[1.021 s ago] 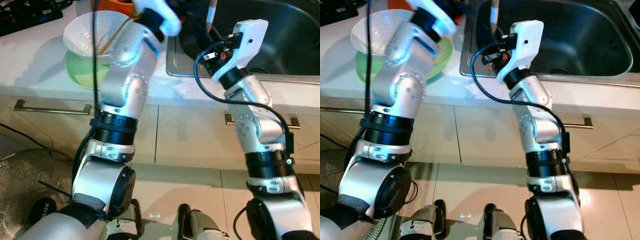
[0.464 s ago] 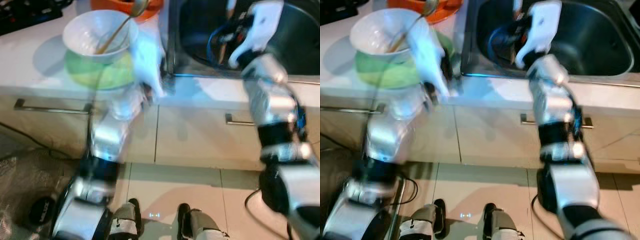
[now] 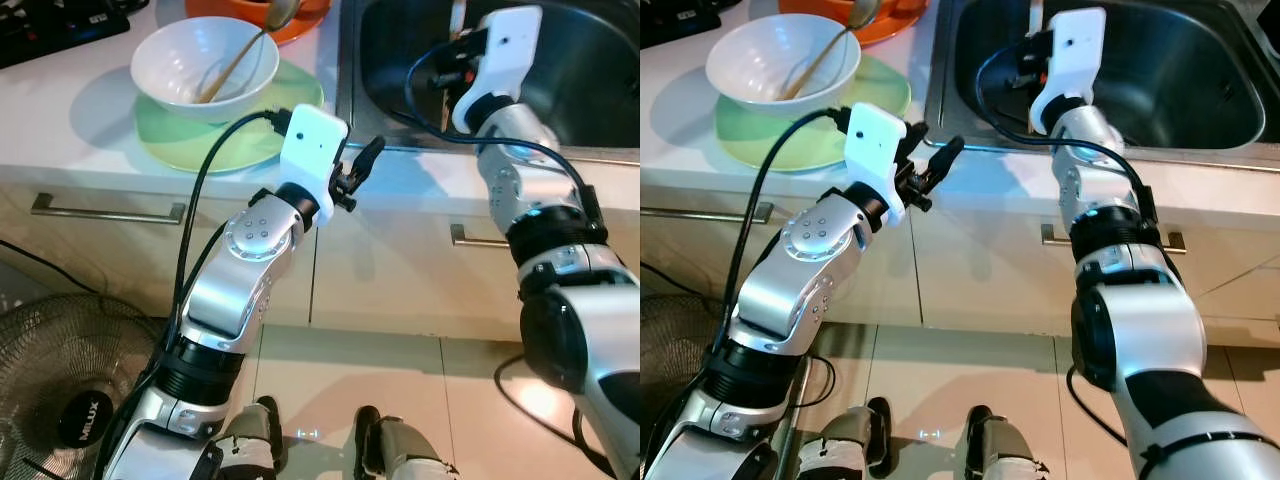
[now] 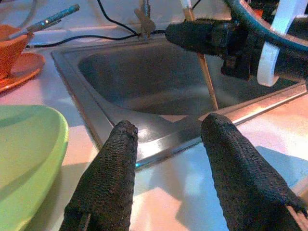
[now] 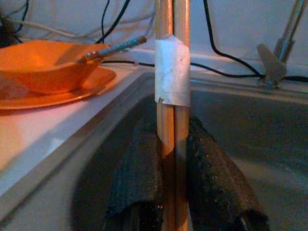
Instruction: Kitchen organization
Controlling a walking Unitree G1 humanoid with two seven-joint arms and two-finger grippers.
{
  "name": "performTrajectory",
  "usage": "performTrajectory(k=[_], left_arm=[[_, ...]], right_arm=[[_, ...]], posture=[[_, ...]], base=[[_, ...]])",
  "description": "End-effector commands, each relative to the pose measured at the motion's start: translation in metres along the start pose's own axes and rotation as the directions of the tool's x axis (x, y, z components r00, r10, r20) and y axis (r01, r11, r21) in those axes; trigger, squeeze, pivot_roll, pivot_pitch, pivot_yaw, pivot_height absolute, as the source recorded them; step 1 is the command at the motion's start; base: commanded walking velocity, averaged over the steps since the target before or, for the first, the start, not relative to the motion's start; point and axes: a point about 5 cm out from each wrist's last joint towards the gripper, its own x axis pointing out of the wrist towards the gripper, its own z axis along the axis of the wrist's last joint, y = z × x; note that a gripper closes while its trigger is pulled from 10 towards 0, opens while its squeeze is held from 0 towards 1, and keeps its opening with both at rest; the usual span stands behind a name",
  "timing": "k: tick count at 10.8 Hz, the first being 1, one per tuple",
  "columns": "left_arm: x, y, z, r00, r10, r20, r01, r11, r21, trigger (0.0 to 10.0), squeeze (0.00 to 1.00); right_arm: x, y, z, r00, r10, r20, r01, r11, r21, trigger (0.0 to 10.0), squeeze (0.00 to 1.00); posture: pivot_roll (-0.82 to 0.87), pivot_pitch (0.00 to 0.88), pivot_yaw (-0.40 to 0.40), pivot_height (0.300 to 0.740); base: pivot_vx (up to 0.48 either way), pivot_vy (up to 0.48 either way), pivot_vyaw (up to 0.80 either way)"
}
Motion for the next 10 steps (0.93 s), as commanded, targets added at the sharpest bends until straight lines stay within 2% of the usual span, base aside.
performTrajectory(k=[1, 3, 6, 7, 10], left_arm=[[-0.002, -0.004, -0.001, 1.000, -0.004, -0.009, 0.004, 1.000, 0.007, 10.0, 0.00], [-0.004, -0.006, -0.001, 1.000, 0.007, -0.020, -0.007, 1.000, 0.011, 10.0, 0.00], [-0.005, -0.008, 0.000, 1.000, 0.016, -0.026, -0.016, 1.000, 0.012, 10.0, 0.00], [-0.006, -0.008, 0.000, 0.999, 0.019, -0.028, -0.019, 1.000, 0.012, 10.0, 0.00], [-0.007, -0.008, -0.001, 0.999, 0.021, -0.037, -0.020, 1.000, 0.008, 10.0, 0.00]], right_arm=[[0.001, -0.001, 0.001, 1.000, -0.006, -0.006, 0.006, 1.000, -0.023, 10.0, 0.00], [0.000, -0.002, -0.014, 0.996, -0.050, -0.079, 0.048, 0.998, -0.029, 10.0, 0.00], [-0.004, -0.009, -0.022, 0.987, -0.112, -0.117, 0.111, 0.994, -0.020, 10.0, 0.00], [-0.004, -0.010, -0.022, 0.986, -0.118, -0.121, 0.117, 0.993, -0.017, 10.0, 1.00], [-0.004, -0.009, -0.025, 0.984, -0.128, -0.126, 0.127, 0.992, -0.016, 10.0, 1.00]], posture=[[0.18, 0.260, -0.057, 0.740], [0.18, 0.265, -0.063, 0.740], [0.20, 0.273, -0.072, 0.740], [0.20, 0.274, -0.073, 0.740], [0.20, 0.277, -0.071, 0.740]], base=[[0.000, 0.000, 0.00], [0.000, 0.000, 0.00], [0.000, 0.000, 0.00], [0.000, 0.000, 0.00], [0.000, 0.000, 0.00]])
